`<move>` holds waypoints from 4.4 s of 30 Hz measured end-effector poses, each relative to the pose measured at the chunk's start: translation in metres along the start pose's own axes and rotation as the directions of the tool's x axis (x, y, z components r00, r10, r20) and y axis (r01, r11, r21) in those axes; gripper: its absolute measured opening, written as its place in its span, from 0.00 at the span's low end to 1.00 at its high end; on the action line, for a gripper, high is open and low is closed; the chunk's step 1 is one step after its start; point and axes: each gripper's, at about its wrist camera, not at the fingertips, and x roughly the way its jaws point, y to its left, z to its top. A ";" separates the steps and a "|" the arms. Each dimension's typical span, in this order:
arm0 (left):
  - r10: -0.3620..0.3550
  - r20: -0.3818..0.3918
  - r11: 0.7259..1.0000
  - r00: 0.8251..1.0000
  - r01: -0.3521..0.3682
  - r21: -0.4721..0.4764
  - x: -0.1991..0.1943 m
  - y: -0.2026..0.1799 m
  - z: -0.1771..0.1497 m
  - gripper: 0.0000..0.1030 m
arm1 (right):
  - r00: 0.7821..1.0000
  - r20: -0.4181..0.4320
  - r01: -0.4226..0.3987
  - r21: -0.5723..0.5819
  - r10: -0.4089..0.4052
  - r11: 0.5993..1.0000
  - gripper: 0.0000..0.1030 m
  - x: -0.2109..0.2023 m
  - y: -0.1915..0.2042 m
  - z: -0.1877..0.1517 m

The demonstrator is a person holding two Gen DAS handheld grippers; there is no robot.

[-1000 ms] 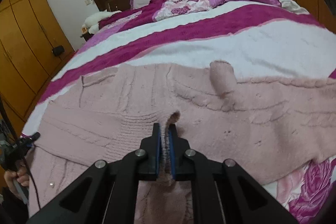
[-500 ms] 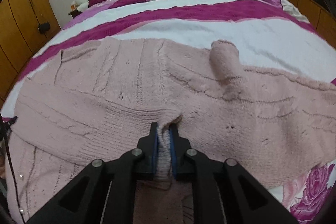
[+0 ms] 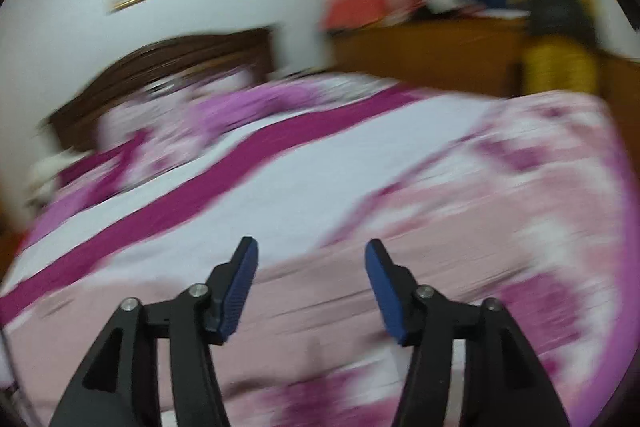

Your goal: Fold small clothes

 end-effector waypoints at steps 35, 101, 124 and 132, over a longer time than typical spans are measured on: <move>-0.628 -0.211 0.766 0.749 0.643 0.004 0.032 -0.285 -0.088 0.11 | 0.903 0.202 -0.399 0.071 0.378 0.914 0.06 0.014 -0.062 0.032; -0.571 -0.478 0.820 0.668 0.489 -0.296 0.040 -0.351 -0.090 0.38 | 0.577 -0.284 -0.618 0.461 0.766 0.636 0.76 0.065 0.025 -0.032; -0.605 -0.248 0.774 0.756 0.632 0.039 -0.046 -0.335 -0.009 0.00 | 0.907 -0.205 -0.392 -0.102 0.367 0.914 0.67 0.020 0.089 -0.019; -0.547 -0.195 0.835 0.814 0.546 -0.068 -0.038 -0.239 0.026 0.00 | 0.770 -0.271 -0.494 0.320 0.578 0.808 0.56 0.083 0.029 -0.017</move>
